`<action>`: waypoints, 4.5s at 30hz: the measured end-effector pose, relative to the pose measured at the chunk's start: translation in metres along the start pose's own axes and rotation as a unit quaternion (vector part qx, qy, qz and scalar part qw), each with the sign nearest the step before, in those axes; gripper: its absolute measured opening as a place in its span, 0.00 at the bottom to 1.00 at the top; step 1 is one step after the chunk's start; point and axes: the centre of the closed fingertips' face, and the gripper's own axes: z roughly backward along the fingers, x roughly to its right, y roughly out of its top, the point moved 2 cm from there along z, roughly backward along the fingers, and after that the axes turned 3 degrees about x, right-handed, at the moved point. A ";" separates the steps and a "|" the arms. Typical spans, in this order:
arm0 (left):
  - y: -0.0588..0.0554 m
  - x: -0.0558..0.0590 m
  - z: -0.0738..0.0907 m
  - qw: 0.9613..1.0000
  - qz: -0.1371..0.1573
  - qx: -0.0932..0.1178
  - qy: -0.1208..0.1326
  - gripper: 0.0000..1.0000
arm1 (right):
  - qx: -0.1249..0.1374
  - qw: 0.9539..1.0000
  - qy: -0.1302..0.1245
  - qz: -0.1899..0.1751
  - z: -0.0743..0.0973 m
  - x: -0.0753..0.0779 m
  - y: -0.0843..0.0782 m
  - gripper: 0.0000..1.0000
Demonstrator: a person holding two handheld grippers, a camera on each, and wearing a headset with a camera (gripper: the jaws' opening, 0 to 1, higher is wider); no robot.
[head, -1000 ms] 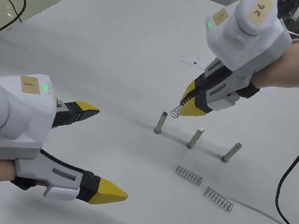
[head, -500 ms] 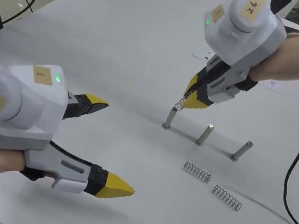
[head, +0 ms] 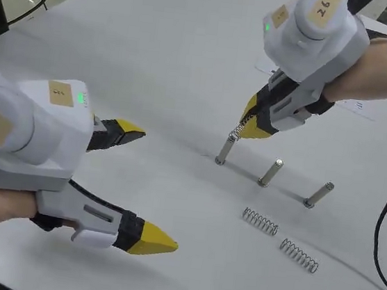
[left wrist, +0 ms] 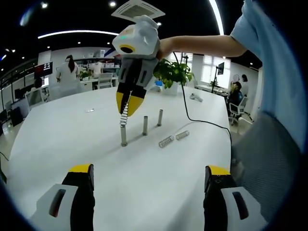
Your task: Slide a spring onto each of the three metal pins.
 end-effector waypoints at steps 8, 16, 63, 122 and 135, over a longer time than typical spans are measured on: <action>0.000 -0.002 0.001 1.000 0.001 0.000 0.003 0.92 | -0.001 1.000 0.007 0.001 -0.002 -0.001 -0.001 0.08; -0.001 -0.002 0.001 1.000 0.005 -0.001 0.001 0.91 | -0.009 1.000 0.013 0.007 -0.009 -0.002 -0.004 0.08; -0.003 -0.006 0.001 1.000 0.009 -0.005 0.005 0.90 | -0.066 0.996 0.062 0.026 -0.052 -0.008 -0.013 0.08; 0.000 -0.007 0.002 1.000 0.019 0.003 0.006 0.90 | -0.017 0.999 0.040 -0.017 -0.063 -0.010 -0.011 0.88; 0.006 -0.009 0.004 0.999 0.030 0.019 0.009 0.90 | 0.027 0.998 0.031 -0.047 -0.055 -0.019 -0.005 0.98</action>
